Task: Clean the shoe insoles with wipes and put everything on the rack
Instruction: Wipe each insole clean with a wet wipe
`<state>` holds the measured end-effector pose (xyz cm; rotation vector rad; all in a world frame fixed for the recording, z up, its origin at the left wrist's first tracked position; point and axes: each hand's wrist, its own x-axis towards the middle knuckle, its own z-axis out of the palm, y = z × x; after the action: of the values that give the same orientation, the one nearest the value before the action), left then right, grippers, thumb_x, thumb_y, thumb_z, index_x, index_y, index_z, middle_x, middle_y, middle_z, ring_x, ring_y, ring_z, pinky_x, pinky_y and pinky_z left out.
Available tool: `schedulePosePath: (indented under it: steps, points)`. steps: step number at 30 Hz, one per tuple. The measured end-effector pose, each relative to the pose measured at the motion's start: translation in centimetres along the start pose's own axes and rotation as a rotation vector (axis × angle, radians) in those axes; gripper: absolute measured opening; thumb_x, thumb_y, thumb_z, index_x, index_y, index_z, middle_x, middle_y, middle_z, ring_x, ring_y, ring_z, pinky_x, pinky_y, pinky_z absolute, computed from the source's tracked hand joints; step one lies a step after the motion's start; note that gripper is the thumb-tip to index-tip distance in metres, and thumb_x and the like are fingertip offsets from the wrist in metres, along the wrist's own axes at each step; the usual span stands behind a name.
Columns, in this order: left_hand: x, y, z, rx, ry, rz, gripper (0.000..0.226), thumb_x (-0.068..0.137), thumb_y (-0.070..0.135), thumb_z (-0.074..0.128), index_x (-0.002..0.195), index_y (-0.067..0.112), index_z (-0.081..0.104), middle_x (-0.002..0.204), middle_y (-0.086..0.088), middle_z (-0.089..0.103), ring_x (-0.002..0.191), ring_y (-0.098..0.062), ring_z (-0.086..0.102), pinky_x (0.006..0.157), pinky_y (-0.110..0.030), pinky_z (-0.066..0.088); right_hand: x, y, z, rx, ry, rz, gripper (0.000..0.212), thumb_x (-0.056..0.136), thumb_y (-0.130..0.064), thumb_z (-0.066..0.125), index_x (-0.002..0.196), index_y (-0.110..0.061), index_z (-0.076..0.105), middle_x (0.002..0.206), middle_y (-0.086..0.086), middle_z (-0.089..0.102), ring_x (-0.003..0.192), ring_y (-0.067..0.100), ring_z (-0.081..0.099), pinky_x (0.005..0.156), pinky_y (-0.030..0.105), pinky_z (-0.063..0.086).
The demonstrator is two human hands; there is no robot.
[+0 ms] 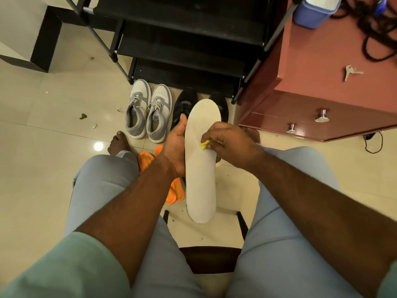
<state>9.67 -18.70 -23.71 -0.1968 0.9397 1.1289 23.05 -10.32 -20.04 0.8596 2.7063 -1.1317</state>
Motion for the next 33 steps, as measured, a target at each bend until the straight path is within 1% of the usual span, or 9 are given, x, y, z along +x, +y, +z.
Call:
schedulePosePath:
  steps: [2, 5, 7, 12, 17, 22, 25, 28, 33]
  points:
    - [0.2, -0.3, 0.0, -0.049, -0.044, -0.001, 0.077, 0.093, 0.075, 0.023, 0.113, 0.021, 0.075, 0.117, -0.015, 0.068, 0.101, -0.035, 0.062, 0.102, -0.054, 0.040, 1.0, 0.6, -0.2, -0.043, 0.087, 0.029, 0.025, 0.094, -0.009, 0.053, 0.115, -0.010, 0.066, 0.116, 0.008, 0.060, 0.109, 0.021, 0.053, 0.094, 0.025, 0.040]
    - [0.1, -0.7, 0.1, -0.073, -0.066, -0.004, 0.074, 0.092, 0.072, 0.029, 0.124, 0.018, 0.067, 0.118, -0.018, 0.066, 0.101, -0.037, 0.061, 0.099, -0.055, 0.042, 3.1, 1.0, -0.5, -0.040, 0.284, 0.132, 0.025, 0.094, -0.010, 0.052, 0.115, -0.011, 0.066, 0.117, 0.008, 0.060, 0.111, 0.023, 0.052, 0.096, 0.027, 0.038]
    - [0.2, -0.6, -0.4, -0.080, -0.057, 0.008, 0.069, 0.092, 0.069, 0.033, 0.122, 0.017, 0.068, 0.114, -0.017, 0.067, 0.097, -0.036, 0.062, 0.095, -0.053, 0.043, 3.2, 0.8, -0.2, -0.020, 0.259, 0.131, 0.026, 0.094, -0.010, 0.053, 0.116, -0.011, 0.065, 0.119, 0.007, 0.059, 0.112, 0.022, 0.051, 0.098, 0.028, 0.038]
    - [0.4, -0.1, -0.8, -0.090, -0.033, 0.053, 0.062, 0.094, 0.064, 0.035, 0.120, 0.017, 0.067, 0.105, -0.011, 0.070, 0.091, -0.030, 0.066, 0.087, -0.043, 0.050, 0.4, -0.5, 1.2, -0.043, 0.118, -0.115, 0.023, 0.093, -0.013, 0.056, 0.112, -0.009, 0.068, 0.113, 0.009, 0.064, 0.107, 0.025, 0.055, 0.096, 0.032, 0.038]
    - [0.7, -0.9, -0.2, -0.017, -0.017, -0.008, 0.063, 0.090, 0.068, 0.039, 0.118, 0.018, 0.068, 0.104, -0.014, 0.071, 0.089, -0.033, 0.065, 0.085, -0.049, 0.048, 2.5, 0.8, 1.0, -0.077, 0.351, 0.165, 0.025, 0.095, -0.019, 0.052, 0.117, -0.016, 0.065, 0.122, 0.004, 0.061, 0.116, 0.024, 0.046, 0.101, 0.037, 0.030]
    - [0.7, -0.3, -1.0, 0.036, 0.031, 0.003, 0.073, 0.095, 0.071, 0.020, 0.117, 0.018, 0.065, 0.097, -0.013, 0.073, 0.085, -0.029, 0.070, 0.084, -0.042, 0.051, 0.8, -0.4, 2.4, -0.045, 0.151, -0.069, 0.023, 0.093, -0.018, 0.055, 0.113, -0.014, 0.067, 0.116, 0.005, 0.064, 0.111, 0.024, 0.051, 0.099, 0.037, 0.033]
    - [1.0, -0.3, -0.7, 0.073, 0.057, -0.020, 0.077, 0.093, 0.075, 0.018, 0.122, 0.020, 0.063, 0.102, -0.015, 0.070, 0.085, -0.030, 0.066, 0.082, -0.043, 0.049, 1.5, -0.1, 2.2, 0.031, 0.247, 0.075, 0.022, 0.093, -0.020, 0.058, 0.112, -0.018, 0.067, 0.118, 0.002, 0.063, 0.114, 0.022, 0.047, 0.100, 0.037, 0.028]
    - [1.0, -0.5, -0.6, 0.109, 0.055, -0.055, 0.073, 0.093, 0.073, 0.027, 0.122, 0.018, 0.065, 0.107, -0.016, 0.069, 0.087, -0.032, 0.065, 0.081, -0.045, 0.048, 3.3, 0.5, 1.5, 0.129, 0.374, 0.283, 0.025, 0.093, -0.021, 0.058, 0.117, -0.018, 0.065, 0.124, 0.002, 0.058, 0.117, 0.021, 0.045, 0.105, 0.042, 0.035]
    - [1.1, -0.2, -1.5, 0.123, 0.082, -0.068, 0.077, 0.091, 0.076, 0.029, 0.126, 0.017, 0.064, 0.111, -0.018, 0.068, 0.095, -0.032, 0.064, 0.084, -0.044, 0.049, 2.5, 0.0, 0.8, 0.277, 0.153, 0.129, 0.025, 0.090, -0.015, 0.061, 0.115, -0.013, 0.066, 0.121, 0.004, 0.059, 0.111, 0.018, 0.051, 0.096, 0.034, 0.046]
